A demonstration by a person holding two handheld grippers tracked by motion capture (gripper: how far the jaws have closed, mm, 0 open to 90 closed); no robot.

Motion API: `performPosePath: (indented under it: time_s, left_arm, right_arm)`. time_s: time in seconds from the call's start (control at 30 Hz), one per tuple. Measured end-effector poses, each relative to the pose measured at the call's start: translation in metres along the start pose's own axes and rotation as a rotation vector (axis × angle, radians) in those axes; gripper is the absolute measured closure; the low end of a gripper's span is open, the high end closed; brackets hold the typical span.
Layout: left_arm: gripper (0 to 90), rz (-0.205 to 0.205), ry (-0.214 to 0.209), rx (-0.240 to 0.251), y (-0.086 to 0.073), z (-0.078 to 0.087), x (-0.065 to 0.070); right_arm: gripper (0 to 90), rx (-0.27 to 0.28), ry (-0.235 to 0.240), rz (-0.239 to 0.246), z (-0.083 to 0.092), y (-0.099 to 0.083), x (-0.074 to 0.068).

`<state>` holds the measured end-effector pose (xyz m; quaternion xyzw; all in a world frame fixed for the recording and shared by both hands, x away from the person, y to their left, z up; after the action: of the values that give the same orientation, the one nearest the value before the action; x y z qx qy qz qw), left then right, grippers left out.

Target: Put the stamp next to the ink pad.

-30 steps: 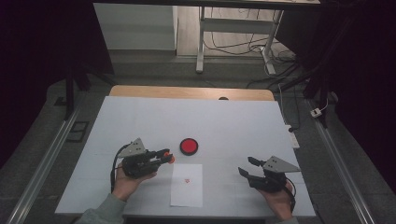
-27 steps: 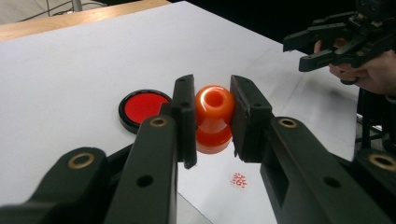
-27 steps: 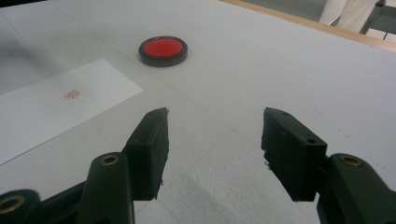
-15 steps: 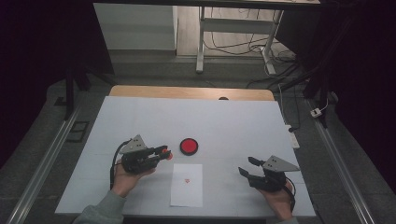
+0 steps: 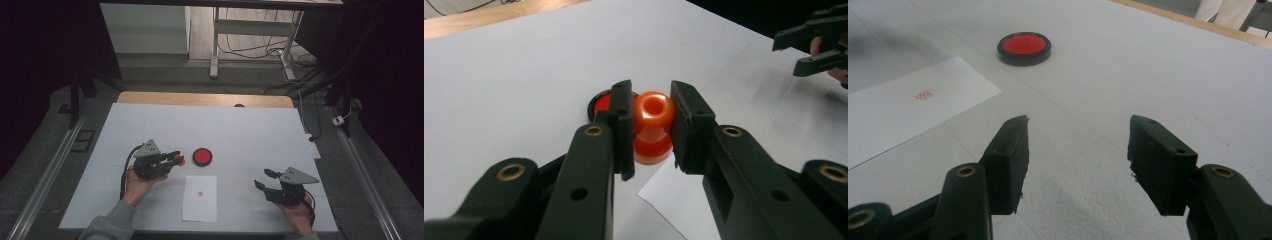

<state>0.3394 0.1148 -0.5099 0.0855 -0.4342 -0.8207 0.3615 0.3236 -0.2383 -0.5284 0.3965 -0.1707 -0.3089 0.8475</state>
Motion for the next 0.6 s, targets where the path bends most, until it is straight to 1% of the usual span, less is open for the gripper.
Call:
performPosePath:
  time_s: [0.13,0.27,0.43,0.5,0.6]
  left_arm:
    - [72.9,-0.001,0.018,-0.013,0.001,-0.004,-0.004]
    - [72.9,0.014,0.023,-0.021,0.001,-0.009,-0.011]
    - [72.9,0.001,0.065,-0.051,-0.001,-0.016,-0.015]
    - [72.9,0.006,0.074,-0.062,-0.002,-0.019,-0.019]
    - [72.9,0.002,0.086,-0.09,-0.003,-0.027,-0.024]
  right_arm:
    - [41.1,0.0,-0.001,-0.003,0.0,0.0,0.0]
    - [40.9,-0.003,0.001,-0.004,0.0,0.0,0.0]
    - [40.9,-0.004,-0.001,-0.003,-0.001,-0.001,0.0]
    - [40.8,-0.007,0.0,-0.002,-0.001,-0.001,0.0]
    - [40.9,-0.004,-0.001,-0.005,-0.001,-0.001,0.001]
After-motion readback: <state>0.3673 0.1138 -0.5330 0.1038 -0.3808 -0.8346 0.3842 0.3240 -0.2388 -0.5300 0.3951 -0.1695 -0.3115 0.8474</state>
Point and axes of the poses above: each handheld gripper's, and its own axes: z roughly backward along the jaws, y roughly out of its top, x roughly to its right, the point moved 6 cm from there along -z, roughly forward along the jaws, and after that the axes turned 11 degrees about -x, right-handed, at the moved point
